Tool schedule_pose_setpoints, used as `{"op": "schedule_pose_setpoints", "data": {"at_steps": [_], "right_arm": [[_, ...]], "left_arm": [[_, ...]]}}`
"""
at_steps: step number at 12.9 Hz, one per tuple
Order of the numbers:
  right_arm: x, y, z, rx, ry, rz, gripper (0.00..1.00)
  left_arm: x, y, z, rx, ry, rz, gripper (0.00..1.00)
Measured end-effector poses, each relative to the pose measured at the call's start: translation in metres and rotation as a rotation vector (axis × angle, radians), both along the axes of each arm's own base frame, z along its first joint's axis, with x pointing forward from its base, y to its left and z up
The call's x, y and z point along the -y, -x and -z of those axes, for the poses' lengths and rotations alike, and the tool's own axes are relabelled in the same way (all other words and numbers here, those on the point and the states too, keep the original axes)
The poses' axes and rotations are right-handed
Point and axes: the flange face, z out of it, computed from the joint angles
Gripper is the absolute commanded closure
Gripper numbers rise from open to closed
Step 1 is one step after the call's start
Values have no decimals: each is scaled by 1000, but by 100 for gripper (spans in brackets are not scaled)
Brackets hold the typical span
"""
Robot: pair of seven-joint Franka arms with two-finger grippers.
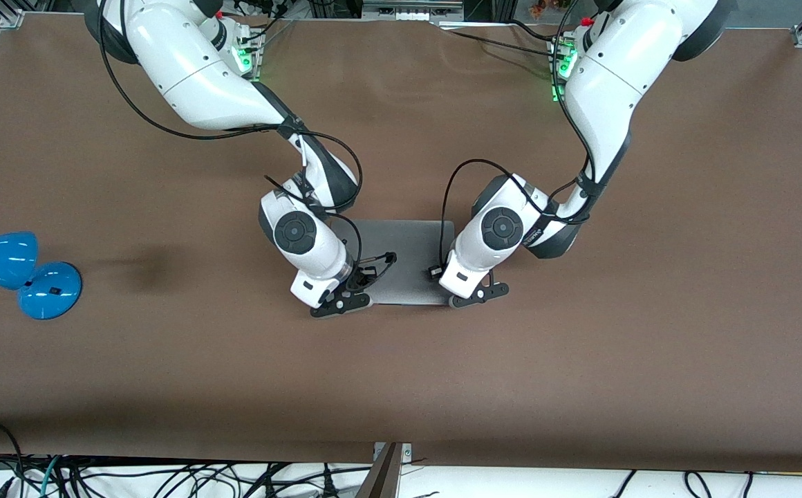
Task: Close laptop with both arms from behind
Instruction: 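Press the closed lid flat with both grippers, then lift away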
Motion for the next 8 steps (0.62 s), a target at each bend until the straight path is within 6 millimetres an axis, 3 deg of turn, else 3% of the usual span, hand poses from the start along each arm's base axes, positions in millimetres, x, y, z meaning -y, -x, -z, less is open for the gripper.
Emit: {"op": "schedule_pose_setpoints", "data": {"at_steps": [6,8], "right_arm": [[0,-1,-1,6,-2,-8,89],[0,-2,-3,8,-5,-6,82]], "left_arm": [[0,0,1,3,1,0,100],[0,0,1,4,2,0,100]]}}
